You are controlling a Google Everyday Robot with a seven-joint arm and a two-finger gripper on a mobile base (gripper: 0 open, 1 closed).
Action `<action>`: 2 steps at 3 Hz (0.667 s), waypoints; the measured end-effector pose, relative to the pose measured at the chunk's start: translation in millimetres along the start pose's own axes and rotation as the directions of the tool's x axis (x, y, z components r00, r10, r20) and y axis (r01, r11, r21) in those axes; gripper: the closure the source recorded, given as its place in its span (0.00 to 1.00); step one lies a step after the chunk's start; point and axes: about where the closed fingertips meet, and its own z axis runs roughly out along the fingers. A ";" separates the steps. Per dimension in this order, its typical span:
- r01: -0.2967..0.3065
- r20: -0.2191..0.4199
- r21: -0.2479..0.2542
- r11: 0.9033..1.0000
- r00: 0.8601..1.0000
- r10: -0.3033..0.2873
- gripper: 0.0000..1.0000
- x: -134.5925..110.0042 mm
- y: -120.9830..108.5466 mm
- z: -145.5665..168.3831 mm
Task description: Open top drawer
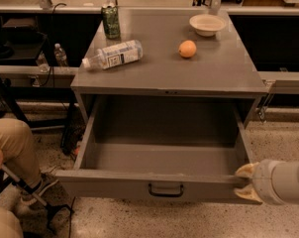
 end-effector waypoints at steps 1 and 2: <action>-0.015 -0.031 0.075 0.997 0.999 0.017 0.01 10.2 1.2 -45.4; -0.026 -0.047 0.108 0.994 0.998 0.031 0.00 22.5 -5.6 -70.1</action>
Offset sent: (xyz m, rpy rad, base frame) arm -0.0352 -0.0451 0.0713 -0.0408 -0.1161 -0.0871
